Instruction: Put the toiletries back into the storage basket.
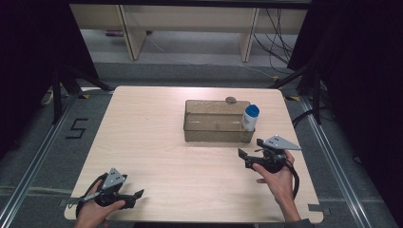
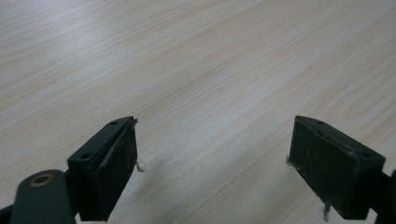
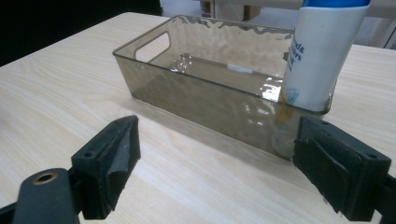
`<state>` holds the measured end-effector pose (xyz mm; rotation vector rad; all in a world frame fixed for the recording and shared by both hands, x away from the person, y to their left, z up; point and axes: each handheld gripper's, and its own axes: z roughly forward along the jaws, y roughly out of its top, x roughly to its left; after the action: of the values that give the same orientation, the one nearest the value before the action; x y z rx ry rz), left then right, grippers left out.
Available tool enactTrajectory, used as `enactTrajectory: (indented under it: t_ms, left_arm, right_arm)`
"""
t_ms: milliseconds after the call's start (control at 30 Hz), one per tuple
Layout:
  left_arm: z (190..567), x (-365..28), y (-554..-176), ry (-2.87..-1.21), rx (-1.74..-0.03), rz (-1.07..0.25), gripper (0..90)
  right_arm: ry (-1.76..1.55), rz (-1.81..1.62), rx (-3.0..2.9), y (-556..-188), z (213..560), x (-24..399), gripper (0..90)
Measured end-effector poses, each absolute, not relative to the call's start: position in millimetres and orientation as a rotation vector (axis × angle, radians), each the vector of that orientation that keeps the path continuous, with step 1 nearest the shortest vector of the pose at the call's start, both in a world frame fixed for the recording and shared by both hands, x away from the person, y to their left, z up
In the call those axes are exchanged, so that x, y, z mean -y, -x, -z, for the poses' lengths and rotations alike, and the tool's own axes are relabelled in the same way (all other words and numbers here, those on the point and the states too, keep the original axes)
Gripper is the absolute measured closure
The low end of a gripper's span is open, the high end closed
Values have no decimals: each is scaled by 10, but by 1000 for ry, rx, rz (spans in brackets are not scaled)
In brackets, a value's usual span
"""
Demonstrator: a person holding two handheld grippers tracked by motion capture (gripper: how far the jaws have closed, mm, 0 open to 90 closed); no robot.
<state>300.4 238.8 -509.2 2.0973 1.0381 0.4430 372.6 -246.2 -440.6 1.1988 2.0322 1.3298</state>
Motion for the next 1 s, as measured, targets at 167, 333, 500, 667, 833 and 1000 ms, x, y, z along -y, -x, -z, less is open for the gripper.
enactTrajectory:
  t_ms: [167, 333, 500, 667, 833, 1000]
  left_arm:
    - [5097, -2390, -2995, -2090, -1043, -451, 148]
    - [5101, -2394, -2985, -2080, -1050, -454, 148]
    - [5095, -2400, -2973, -2083, -1053, -445, 148]
    - [5103, -2394, -2968, -2073, -1055, -452, 148]
    - [5104, -2394, -2969, -2074, -1054, -451, 148]
    - [5105, -2394, -2970, -2077, -1052, -451, 148]
  right_arm:
    - [-1218, -1344, -2047, -3645, 4432, 2454, 158]
    - [-1194, -1331, -2079, -3589, 4458, 2468, 158]
    - [-1171, -1312, -2080, -3535, 4495, 2489, 158]
    - [-1182, -1328, -2086, -3494, 4521, 2483, 157]
    - [-1183, -1323, -2102, -3438, 4545, 2513, 158]
    - [-1188, -1335, -2085, -3398, 4578, 2514, 158]
